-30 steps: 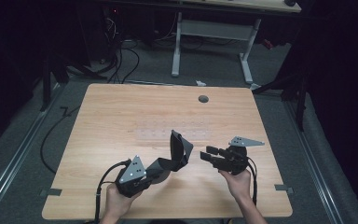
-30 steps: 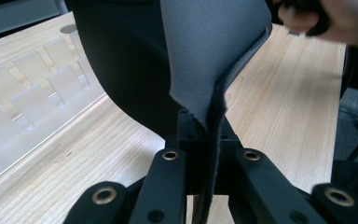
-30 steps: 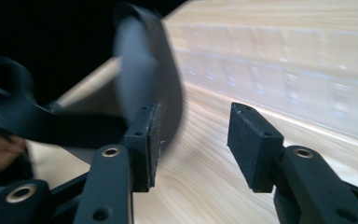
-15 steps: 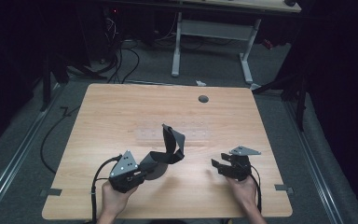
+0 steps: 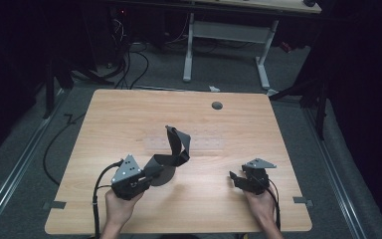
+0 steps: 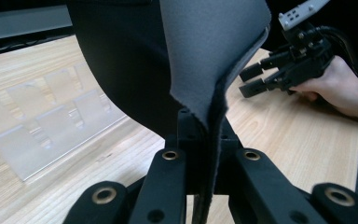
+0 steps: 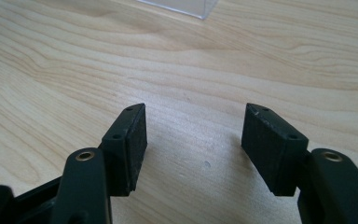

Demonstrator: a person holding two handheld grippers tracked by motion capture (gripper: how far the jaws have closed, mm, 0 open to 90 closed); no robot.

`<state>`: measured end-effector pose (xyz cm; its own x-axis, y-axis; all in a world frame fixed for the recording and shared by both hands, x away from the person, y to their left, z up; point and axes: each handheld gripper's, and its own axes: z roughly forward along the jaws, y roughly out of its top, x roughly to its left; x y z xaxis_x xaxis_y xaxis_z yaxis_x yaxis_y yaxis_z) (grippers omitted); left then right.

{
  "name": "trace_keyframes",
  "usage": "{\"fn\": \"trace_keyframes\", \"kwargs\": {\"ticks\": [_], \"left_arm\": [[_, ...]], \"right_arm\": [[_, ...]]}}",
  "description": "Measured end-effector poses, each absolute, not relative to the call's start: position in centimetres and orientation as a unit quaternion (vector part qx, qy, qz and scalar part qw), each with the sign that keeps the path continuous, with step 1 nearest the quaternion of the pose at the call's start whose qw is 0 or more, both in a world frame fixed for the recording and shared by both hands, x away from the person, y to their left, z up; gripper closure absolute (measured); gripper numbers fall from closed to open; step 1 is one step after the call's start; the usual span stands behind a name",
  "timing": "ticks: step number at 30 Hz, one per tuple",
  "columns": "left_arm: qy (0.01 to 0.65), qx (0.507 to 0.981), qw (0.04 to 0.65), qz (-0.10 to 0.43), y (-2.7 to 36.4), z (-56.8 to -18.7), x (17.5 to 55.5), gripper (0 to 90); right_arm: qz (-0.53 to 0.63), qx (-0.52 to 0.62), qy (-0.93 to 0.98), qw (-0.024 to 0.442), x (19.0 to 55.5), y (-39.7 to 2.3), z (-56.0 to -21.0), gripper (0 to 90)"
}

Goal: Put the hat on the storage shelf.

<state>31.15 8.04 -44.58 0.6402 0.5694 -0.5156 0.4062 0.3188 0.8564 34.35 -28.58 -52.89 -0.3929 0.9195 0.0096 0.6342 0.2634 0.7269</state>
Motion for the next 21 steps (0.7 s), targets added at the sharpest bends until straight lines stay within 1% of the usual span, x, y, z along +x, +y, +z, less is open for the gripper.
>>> {"fn": "trace_keyframes", "kwargs": {"ticks": [9,21], "left_arm": [[0.431,0.57,0.696,0.068,8.5,-44.3,31.9,86.3],[0.439,0.55,0.706,0.076,9.0,-43.1,33.4,86.3]], "right_arm": [[0.326,0.503,0.768,0.226,34.2,-28.3,-53.1,39.2],[0.325,0.504,0.767,0.226,34.2,-28.3,-53.1,38.6]]}}
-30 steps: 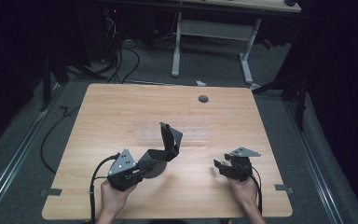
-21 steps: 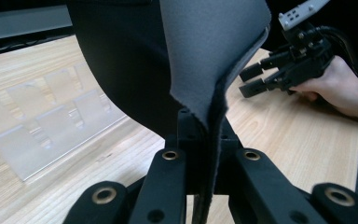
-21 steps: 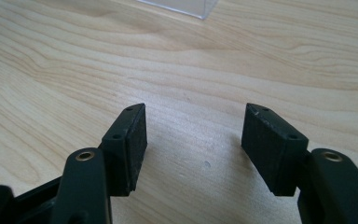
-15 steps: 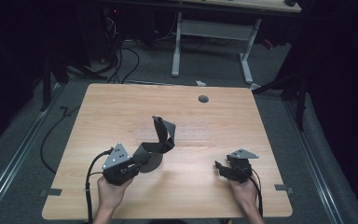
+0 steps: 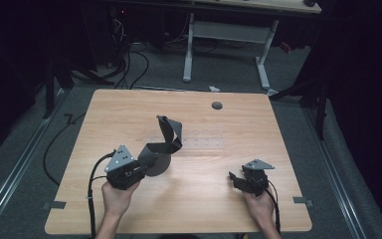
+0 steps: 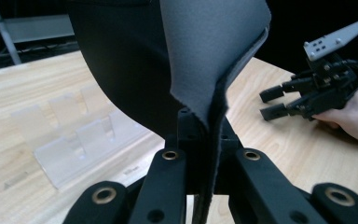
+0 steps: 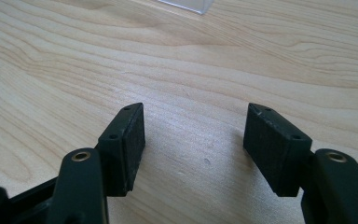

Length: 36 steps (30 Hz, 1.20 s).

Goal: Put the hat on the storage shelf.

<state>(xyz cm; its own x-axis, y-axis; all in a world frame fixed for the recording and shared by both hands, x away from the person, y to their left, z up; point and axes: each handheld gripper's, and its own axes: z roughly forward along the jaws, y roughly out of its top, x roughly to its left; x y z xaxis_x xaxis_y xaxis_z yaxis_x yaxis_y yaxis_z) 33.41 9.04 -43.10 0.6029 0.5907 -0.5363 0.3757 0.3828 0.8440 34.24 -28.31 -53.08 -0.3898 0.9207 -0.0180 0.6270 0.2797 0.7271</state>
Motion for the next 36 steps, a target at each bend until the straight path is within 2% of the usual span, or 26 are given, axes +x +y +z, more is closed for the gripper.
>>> {"fn": "trace_keyframes", "kwargs": {"ticks": [36], "left_arm": [[0.458,0.526,0.706,0.125,9.8,-40.6,39.3,86.3]], "right_arm": [[0.326,0.504,0.768,0.225,34.2,-28.3,-53.1,37.6]]}}
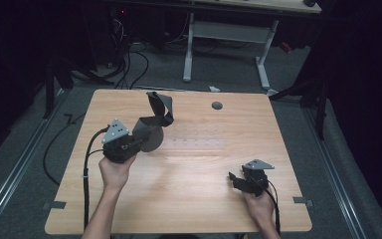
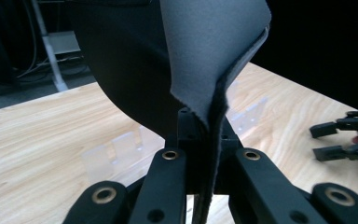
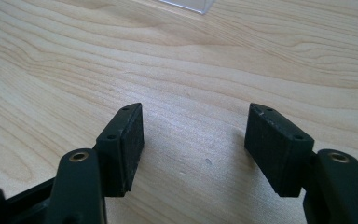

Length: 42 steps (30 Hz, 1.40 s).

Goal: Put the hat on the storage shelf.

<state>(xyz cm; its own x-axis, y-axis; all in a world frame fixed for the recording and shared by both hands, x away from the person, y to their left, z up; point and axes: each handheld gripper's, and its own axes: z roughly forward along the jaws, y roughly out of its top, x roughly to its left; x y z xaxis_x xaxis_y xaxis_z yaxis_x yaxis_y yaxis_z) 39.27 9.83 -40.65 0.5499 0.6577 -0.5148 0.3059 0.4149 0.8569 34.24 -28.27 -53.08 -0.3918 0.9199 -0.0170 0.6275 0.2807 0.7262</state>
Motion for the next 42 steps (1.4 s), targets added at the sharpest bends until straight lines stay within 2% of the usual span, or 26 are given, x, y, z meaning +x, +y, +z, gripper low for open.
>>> {"fn": "trace_keyframes", "kwargs": {"ticks": [21,42], "left_arm": [[0.482,0.523,0.686,0.156,9.6,-42.3,42.9,86.3],[0.486,0.525,0.668,0.204,9.2,-43.2,43.9,86.2]], "right_arm": [[0.325,0.502,0.769,0.225,34.2,-28.3,-53.1,37.4],[0.325,0.503,0.769,0.225,34.2,-28.3,-53.1,37.3]]}}
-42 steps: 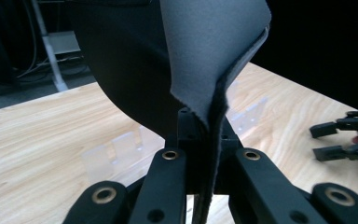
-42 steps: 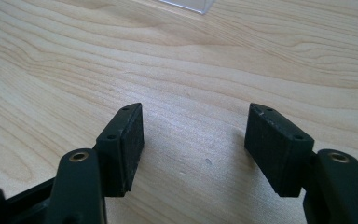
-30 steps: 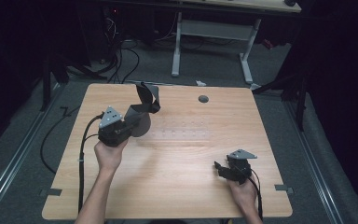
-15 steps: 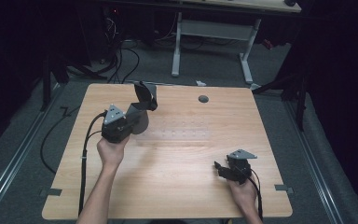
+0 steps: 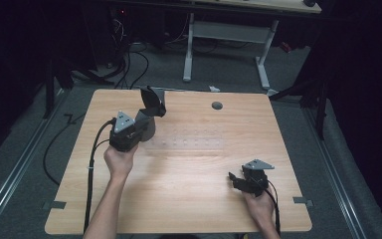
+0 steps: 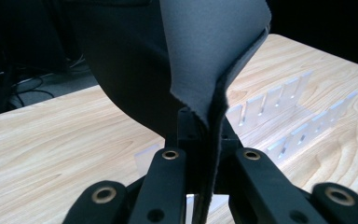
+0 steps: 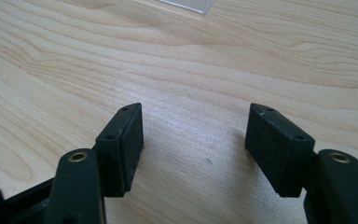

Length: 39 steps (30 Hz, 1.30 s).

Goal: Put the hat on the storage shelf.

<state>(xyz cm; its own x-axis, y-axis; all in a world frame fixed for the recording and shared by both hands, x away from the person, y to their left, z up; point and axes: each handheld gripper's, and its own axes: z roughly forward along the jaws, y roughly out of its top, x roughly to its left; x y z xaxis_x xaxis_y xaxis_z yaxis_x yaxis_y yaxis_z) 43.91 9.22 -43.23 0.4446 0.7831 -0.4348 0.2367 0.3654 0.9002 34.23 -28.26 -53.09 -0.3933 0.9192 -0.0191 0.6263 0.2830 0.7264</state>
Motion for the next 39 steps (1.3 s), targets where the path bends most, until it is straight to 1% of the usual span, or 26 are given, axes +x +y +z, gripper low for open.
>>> {"fn": "trace_keyframes", "kwargs": {"ticks": [6,10,28,39], "left_arm": [[0.488,0.52,0.67,0.206,9.2,-43.3,44.1,86.2],[0.49,0.525,0.66,0.22,9.1,-43.7,44.2,86.2],[0.501,0.502,0.677,0.196,9.1,-43.9,44.6,86.2],[0.511,0.503,0.671,0.189,8.8,-45.1,45.0,86.2]], "right_arm": [[0.325,0.502,0.769,0.225,34.2,-28.3,-53.1,37.2],[0.325,0.503,0.769,0.225,34.2,-28.3,-53.1,37.2],[0.325,0.503,0.768,0.225,34.2,-28.2,-53.1,37.1],[0.325,0.503,0.768,0.225,34.2,-28.2,-53.1,37.1]]}}
